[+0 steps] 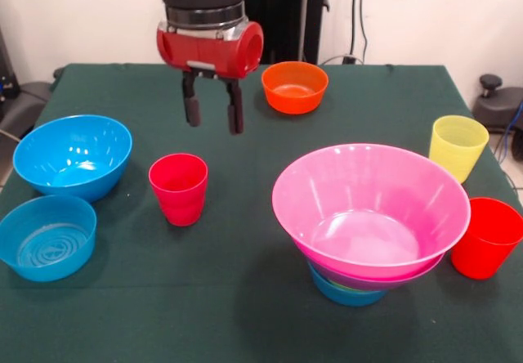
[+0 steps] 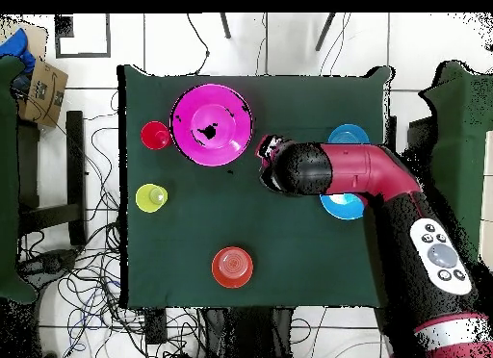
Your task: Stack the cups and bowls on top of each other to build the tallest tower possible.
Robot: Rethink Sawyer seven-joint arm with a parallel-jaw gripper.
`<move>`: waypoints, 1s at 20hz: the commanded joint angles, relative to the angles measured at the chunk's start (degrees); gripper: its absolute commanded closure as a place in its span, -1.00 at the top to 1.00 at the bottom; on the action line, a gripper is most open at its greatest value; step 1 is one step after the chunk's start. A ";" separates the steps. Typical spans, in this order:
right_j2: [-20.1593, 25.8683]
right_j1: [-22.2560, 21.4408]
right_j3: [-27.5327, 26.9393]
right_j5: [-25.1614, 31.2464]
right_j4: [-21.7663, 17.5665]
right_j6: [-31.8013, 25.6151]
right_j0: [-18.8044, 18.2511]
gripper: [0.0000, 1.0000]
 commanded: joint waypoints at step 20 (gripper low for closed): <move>6.92 12.79 -9.95 3.28 -7.58 -20.55 -1.85 1.00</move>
